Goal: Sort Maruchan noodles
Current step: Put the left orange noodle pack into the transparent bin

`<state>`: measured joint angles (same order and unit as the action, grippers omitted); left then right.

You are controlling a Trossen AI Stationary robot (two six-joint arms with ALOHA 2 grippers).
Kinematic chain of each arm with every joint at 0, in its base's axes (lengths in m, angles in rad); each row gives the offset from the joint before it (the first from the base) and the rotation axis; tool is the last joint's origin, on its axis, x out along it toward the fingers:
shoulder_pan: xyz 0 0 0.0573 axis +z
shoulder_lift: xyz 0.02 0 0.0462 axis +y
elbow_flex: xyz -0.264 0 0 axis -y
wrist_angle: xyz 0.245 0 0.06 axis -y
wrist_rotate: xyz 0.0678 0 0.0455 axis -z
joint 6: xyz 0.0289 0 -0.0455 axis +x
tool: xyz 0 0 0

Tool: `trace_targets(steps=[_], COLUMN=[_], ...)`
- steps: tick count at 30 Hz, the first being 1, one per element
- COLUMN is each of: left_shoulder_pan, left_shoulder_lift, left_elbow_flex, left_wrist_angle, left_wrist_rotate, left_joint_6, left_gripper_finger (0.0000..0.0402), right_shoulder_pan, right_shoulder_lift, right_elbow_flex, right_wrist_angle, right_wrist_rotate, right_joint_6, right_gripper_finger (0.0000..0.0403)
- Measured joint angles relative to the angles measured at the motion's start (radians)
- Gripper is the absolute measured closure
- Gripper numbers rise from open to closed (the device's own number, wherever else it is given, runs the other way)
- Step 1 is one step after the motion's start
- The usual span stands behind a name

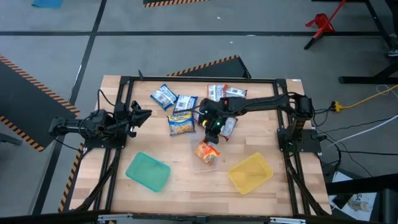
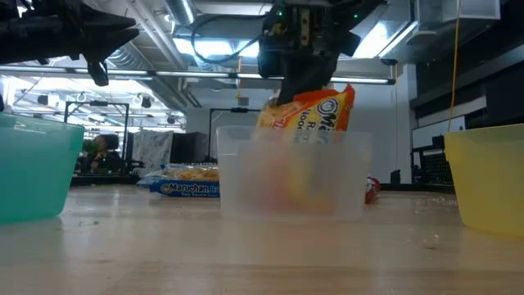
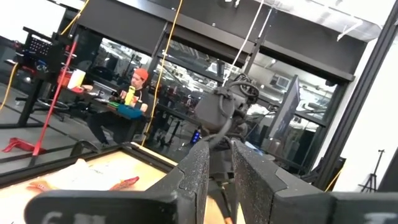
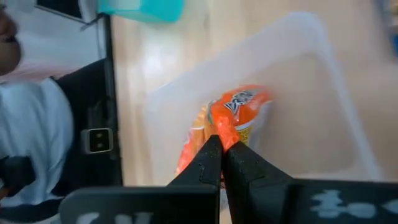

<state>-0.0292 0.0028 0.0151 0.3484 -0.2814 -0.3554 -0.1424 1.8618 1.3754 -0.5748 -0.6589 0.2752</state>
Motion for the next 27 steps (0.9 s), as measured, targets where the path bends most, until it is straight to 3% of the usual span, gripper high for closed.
trace_targets(steps=[14, 27], left_shoulder_pan=[0.000, 0.000], left_shoulder_lift=[0.000, 0.000], left_elbow_flex=[0.000, 0.000], left_wrist_angle=[-0.001, -0.025], left_wrist_rotate=[-0.030, -0.030], left_joint_6=[0.000, 0.000], left_gripper_finger=[0.0335, 0.0335], right_shoulder_pan=[-0.022, -0.021], right_shoulder_lift=[0.000, 0.000], right_elbow_flex=[0.000, 0.015], right_wrist_angle=[-0.048, -0.087], right_wrist_rotate=[0.128, 0.310], right_joint_6=[-0.201, -0.477], right_gripper_finger=[0.0403, 0.0403])
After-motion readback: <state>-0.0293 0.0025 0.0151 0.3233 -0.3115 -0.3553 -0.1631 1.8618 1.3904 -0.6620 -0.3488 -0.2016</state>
